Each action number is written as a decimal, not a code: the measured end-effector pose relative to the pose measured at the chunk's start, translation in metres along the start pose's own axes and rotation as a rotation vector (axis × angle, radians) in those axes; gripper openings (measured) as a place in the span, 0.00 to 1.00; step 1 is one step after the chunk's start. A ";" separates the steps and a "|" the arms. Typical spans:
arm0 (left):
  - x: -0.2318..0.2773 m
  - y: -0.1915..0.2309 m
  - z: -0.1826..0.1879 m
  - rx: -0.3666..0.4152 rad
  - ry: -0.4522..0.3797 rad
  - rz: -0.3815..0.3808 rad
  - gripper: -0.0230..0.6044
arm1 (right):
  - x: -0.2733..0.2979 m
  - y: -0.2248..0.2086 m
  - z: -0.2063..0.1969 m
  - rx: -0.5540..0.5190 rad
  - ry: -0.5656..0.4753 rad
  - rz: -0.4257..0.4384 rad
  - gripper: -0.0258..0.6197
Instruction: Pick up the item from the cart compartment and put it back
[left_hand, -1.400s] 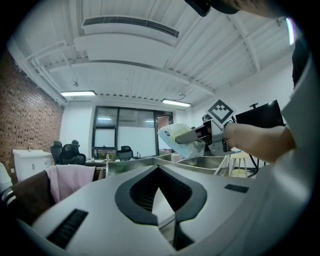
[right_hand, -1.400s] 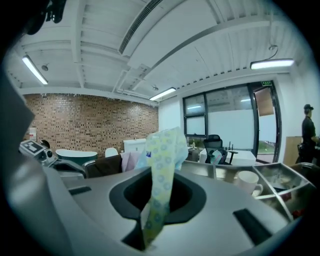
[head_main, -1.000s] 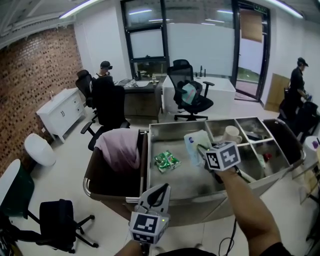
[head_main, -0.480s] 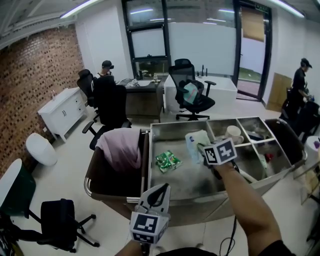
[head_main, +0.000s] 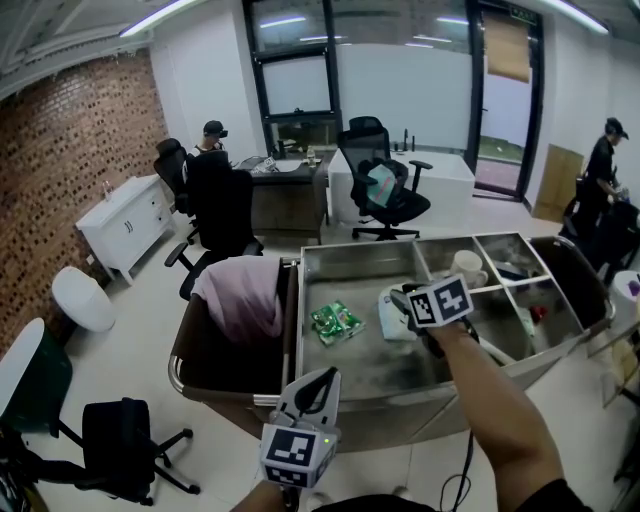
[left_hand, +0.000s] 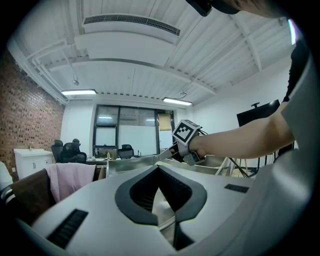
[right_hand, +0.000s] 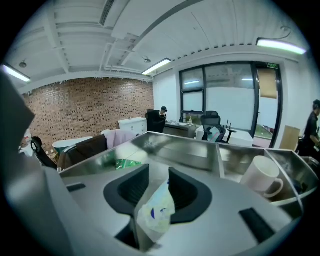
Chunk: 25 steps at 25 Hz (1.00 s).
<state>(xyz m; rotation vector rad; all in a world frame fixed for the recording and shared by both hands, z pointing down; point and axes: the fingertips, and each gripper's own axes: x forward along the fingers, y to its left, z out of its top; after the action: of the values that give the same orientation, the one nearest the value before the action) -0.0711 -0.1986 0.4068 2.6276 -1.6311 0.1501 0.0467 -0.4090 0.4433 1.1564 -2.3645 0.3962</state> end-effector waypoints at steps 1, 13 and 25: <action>0.000 0.000 0.000 0.001 -0.002 -0.001 0.04 | -0.001 0.001 0.000 -0.002 0.000 0.000 0.27; -0.001 -0.001 0.000 0.005 -0.006 -0.008 0.04 | -0.026 0.018 0.018 0.001 -0.098 0.018 0.25; -0.003 -0.003 -0.001 0.001 0.001 -0.013 0.04 | -0.108 0.055 0.022 -0.026 -0.304 0.040 0.04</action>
<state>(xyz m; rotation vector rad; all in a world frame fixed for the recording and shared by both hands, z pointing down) -0.0698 -0.1947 0.4079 2.6381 -1.6136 0.1512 0.0539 -0.3146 0.3649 1.2324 -2.6470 0.2134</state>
